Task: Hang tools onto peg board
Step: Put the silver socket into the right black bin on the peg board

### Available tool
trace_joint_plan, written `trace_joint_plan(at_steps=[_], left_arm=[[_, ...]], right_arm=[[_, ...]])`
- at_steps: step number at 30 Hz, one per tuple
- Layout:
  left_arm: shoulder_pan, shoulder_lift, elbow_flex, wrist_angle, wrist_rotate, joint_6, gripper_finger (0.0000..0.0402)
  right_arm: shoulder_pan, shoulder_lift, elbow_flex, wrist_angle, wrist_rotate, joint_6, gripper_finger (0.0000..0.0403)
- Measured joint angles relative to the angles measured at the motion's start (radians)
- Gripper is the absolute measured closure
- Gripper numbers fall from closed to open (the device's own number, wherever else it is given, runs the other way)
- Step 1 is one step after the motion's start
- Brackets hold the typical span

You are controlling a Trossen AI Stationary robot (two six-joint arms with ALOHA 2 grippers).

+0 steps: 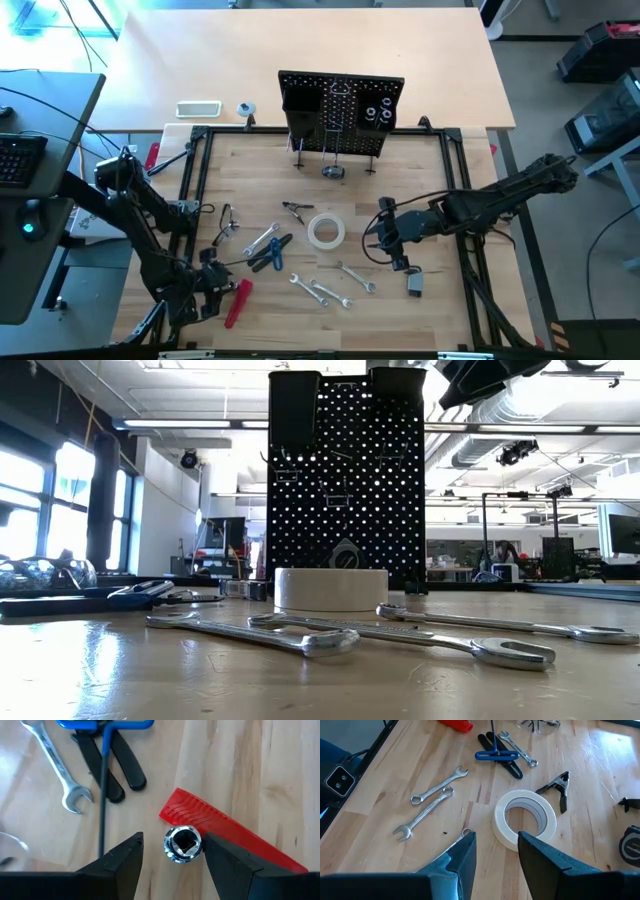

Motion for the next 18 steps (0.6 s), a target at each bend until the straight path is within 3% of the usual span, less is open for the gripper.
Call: trace_joint_plan(at_steps=[7,18], left_arm=[[0.002,0.0,-0.026,0.043,-0.008,0.008,0.0212],[0.002,0.0,-0.026,0.043,0.002,0.053,0.0296]], right_arm=[[0.0,0.0,0.0,0.0,0.0,0.006,0.0263],[0.0,0.0,0.0,0.007,0.001,0.007,0.0263]])
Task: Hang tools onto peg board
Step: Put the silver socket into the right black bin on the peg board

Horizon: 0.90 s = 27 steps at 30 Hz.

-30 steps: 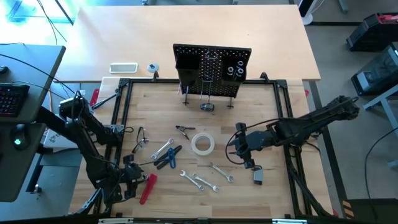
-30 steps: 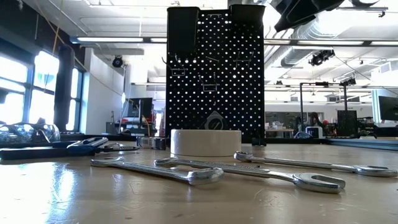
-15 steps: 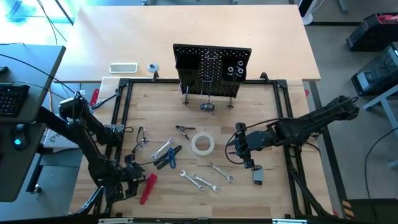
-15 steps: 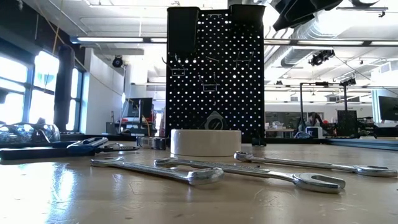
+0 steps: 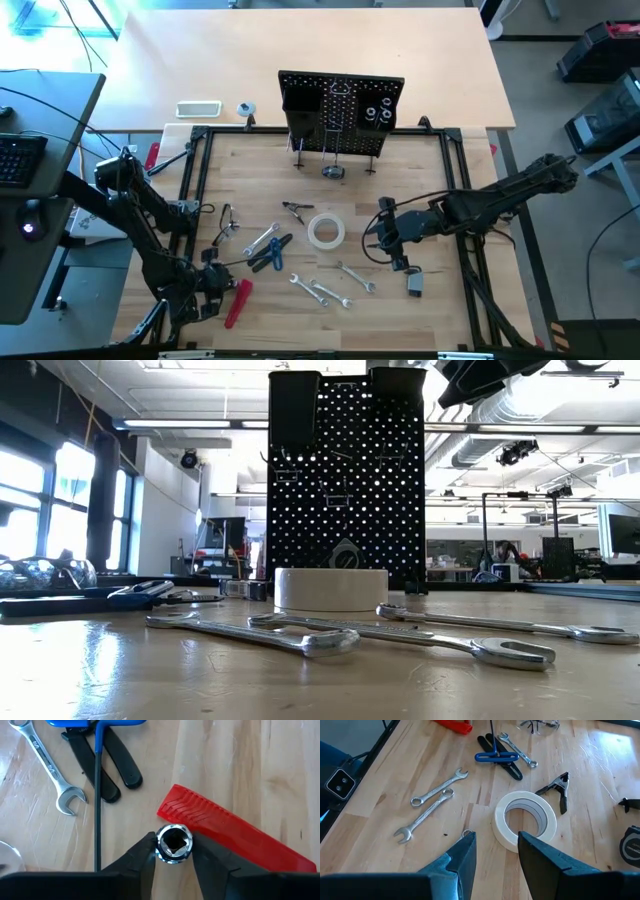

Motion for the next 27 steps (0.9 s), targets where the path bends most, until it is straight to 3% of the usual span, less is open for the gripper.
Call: trace_joint_plan(at_steps=[11,15,21,27], left_arm=[[0.012,0.0,0.0,0.0,-0.067,0.004,0.0311],[0.052,-0.001,0.0,0.026,-0.085,0.072,0.0312],[0.168,-0.041,0.0,0.067,-0.141,0.269,0.0313],[0.338,-0.154,0.0,0.165,-0.224,0.594,0.0314]], right_arm=[[0.0,0.0,0.0,0.0,0.0,0.0,0.0263],[0.0,0.0,0.0,0.0,0.0,0.0,0.0263],[0.0,0.0,0.0,-0.007,0.005,0.02,0.0263],[0.017,0.0,0.0,-0.043,0.069,0.071,0.0263]])
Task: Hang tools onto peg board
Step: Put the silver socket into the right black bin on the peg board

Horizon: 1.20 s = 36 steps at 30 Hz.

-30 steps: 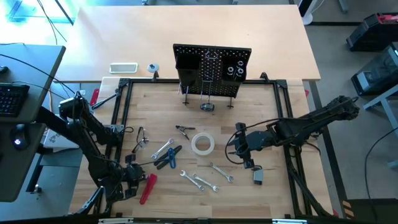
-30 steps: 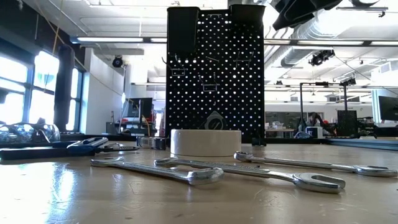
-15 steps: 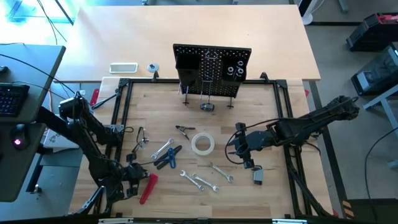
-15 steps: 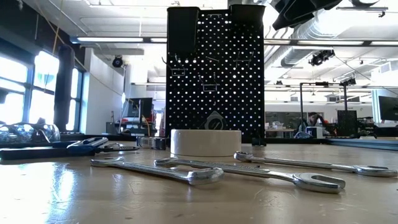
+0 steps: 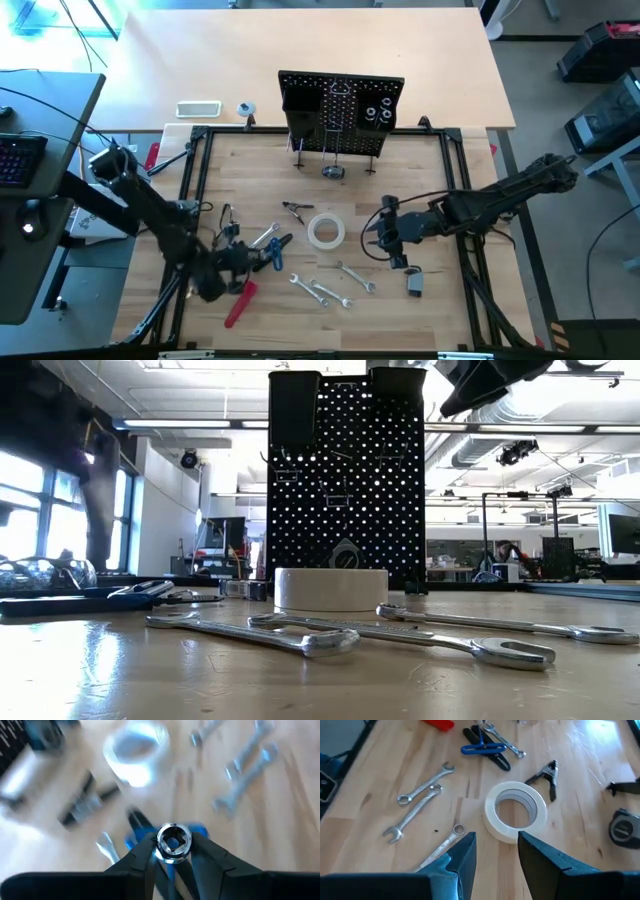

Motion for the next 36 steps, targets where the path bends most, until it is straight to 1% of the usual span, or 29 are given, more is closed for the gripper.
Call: trace_joint_plan(at_steps=[3,5,7,9,12,16,20,24,31,36], left_arm=[[0.096,-0.08,0.0,0.094,-0.03,0.22,0.0314],[0.164,-0.138,0.0,0.185,-0.029,0.38,0.0314],[0.237,-0.197,0.0,0.277,-0.014,0.532,0.0314],[0.309,-0.249,0.004,0.365,0.026,0.656,0.0314],[0.414,-0.302,0.052,0.42,0.083,0.781,0.0314],[0.52,-0.315,0.152,0.472,0.142,0.923,0.0314],[0.606,-0.285,0.266,0.511,0.221,1.04,0.0314],[0.691,-0.221,0.391,0.512,0.296,1.106,0.0314],[0.816,-0.052,0.613,0.478,0.419,1.184,0.0314],[0.897,0.071,0.78,0.398,0.495,1.195,0.0314]], right_arm=[[0.019,0.0,0.0,-0.012,0.036,0.026,0.0263],[0.032,0.0,0.0,-0.017,0.065,0.043,0.0263],[0.045,0.0,0.0,-0.016,0.101,0.063,0.0263],[0.056,0.0,0.0,-0.016,0.135,0.082,0.0263],[0.072,0.0,0.0,-0.017,0.178,0.11,0.0263],[0.089,0.0,0.0,-0.018,0.228,0.132,0.0263],[0.099,0.0,0.0,-0.016,0.265,0.149,0.0263],[0.1,0.0,0.0,-0.011,0.295,0.167,0.0263],[0.1,0.0,0.0,-0.002,0.341,0.191,0.0263],[0.1,0.0,0.0,0.014,0.344,0.193,0.0263]])
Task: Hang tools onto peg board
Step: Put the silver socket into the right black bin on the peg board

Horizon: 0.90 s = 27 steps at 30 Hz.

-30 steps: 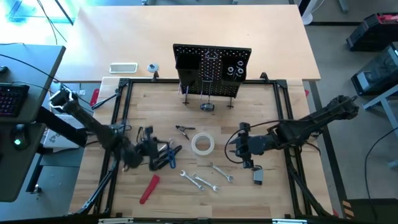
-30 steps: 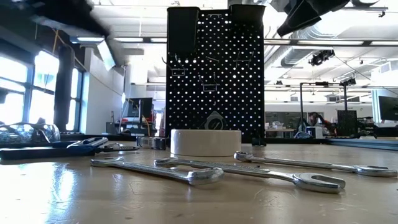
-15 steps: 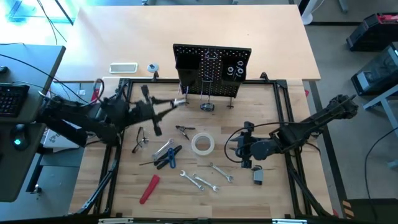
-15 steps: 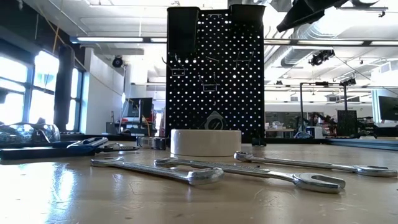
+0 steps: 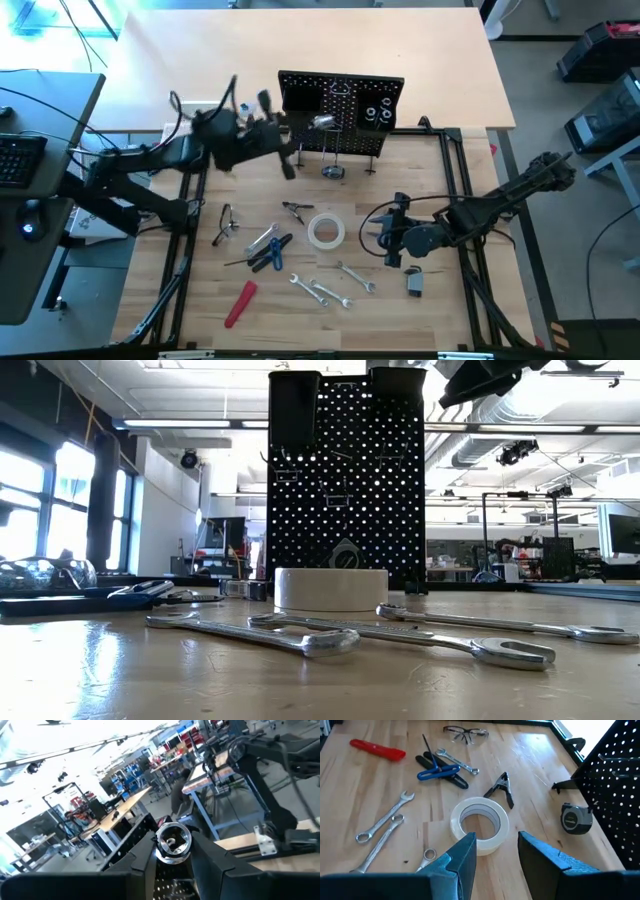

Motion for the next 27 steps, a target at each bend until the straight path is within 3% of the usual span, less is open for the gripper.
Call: trace_joint_plan(at_steps=[15,27], left_arm=[[0.194,0.294,0.443,-0.262,0.202,-0.046,0.0314],[0.264,0.419,0.534,-0.259,0.291,-0.064,0.0314]], right_arm=[[0.0,0.052,0.0,0.003,0.044,0.019,0.0263],[-0.001,0.123,0.0,0.056,0.049,0.027,0.0263]])
